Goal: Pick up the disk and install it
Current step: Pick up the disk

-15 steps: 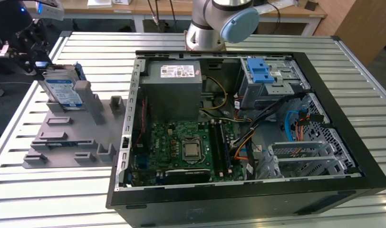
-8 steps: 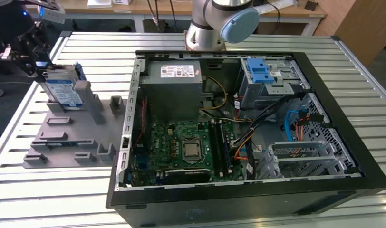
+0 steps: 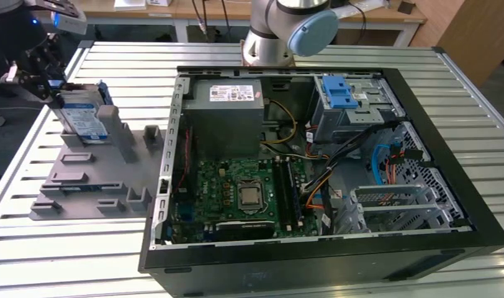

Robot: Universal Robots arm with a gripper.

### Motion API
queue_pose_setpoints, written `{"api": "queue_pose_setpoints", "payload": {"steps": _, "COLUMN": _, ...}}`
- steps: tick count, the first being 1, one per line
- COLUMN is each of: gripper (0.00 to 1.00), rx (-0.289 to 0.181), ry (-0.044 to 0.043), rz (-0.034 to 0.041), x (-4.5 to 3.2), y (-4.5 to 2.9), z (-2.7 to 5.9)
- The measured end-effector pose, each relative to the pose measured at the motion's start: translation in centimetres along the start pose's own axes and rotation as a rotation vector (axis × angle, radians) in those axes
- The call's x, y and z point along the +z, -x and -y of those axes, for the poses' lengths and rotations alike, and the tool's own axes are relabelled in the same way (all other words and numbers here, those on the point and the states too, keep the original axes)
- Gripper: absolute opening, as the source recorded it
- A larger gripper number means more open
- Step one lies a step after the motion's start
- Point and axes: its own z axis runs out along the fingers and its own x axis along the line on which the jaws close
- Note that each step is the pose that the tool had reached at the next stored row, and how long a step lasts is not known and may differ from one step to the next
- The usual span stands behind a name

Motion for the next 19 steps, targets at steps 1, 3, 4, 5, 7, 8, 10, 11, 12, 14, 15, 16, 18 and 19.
{"api": "queue_pose_setpoints", "payload": {"steps": 1, "gripper": 0.48, "rx": 0.0, "ry": 0.0, "rz": -0.0007, "x": 0.04, "y": 0.0, "z": 0.0}}
{"api": "queue_pose_setpoints", "payload": {"steps": 3, "gripper": 0.48, "rx": 0.0, "ry": 0.0, "rz": -0.003, "x": 0.08, "y": -0.01, "z": 0.0}}
{"api": "queue_pose_setpoints", "payload": {"steps": 4, "gripper": 0.47, "rx": 0.0, "ry": -0.0002, "rz": -0.0045, "x": 0.08, "y": -0.04, "z": -0.01}}
{"api": "queue_pose_setpoints", "payload": {"steps": 5, "gripper": 0.47, "rx": 0.0, "ry": -0.0004, "rz": -0.0061, "x": 0.09, "y": -0.11, "z": -0.01}}
{"api": "queue_pose_setpoints", "payload": {"steps": 7, "gripper": 0.4, "rx": 0.0, "ry": -0.0007, "rz": -0.0111, "x": 0.08, "y": -0.37, "z": 0.02}}
{"api": "queue_pose_setpoints", "payload": {"steps": 8, "gripper": 0.38, "rx": 0.0, "ry": -0.0009, "rz": -0.0127, "x": 0.08, "y": -0.54, "z": 0.03}}
{"api": "queue_pose_setpoints", "payload": {"steps": 10, "gripper": 0.38, "rx": 0.0, "ry": -0.001, "rz": -0.0146, "x": 0.07, "y": -0.77, "z": 0.05}}
{"api": "queue_pose_setpoints", "payload": {"steps": 11, "gripper": 0.37, "rx": 0.0, "ry": -0.0011, "rz": -0.015, "x": 0.07, "y": -0.77, "z": 0.05}}
{"api": "queue_pose_setpoints", "payload": {"steps": 12, "gripper": 0.37, "rx": 0.0, "ry": -0.001, "rz": -0.0151, "x": 0.07, "y": -0.77, "z": 0.05}}
{"api": "queue_pose_setpoints", "payload": {"steps": 14, "gripper": 0.37, "rx": 0.0, "ry": -0.0011, "rz": -0.0152, "x": 0.07, "y": -0.77, "z": 0.05}}
{"api": "queue_pose_setpoints", "payload": {"steps": 15, "gripper": 0.37, "rx": 0.0, "ry": -0.001, "rz": -0.0153, "x": 0.07, "y": -0.77, "z": 0.05}}
{"api": "queue_pose_setpoints", "payload": {"steps": 16, "gripper": 0.38, "rx": 0.0, "ry": -0.0011, "rz": -0.0154, "x": 0.06, "y": -0.78, "z": 0.05}}
{"api": "queue_pose_setpoints", "payload": {"steps": 18, "gripper": 0.44, "rx": 0.0, "ry": -0.0009, "rz": -0.0153, "x": -0.07, "y": -0.77, "z": 0.05}}
{"api": "queue_pose_setpoints", "payload": {"steps": 19, "gripper": 0.44, "rx": 0.0, "ry": -0.0011, "rz": -0.0151, "x": -0.11, "y": -0.77, "z": 0.05}}
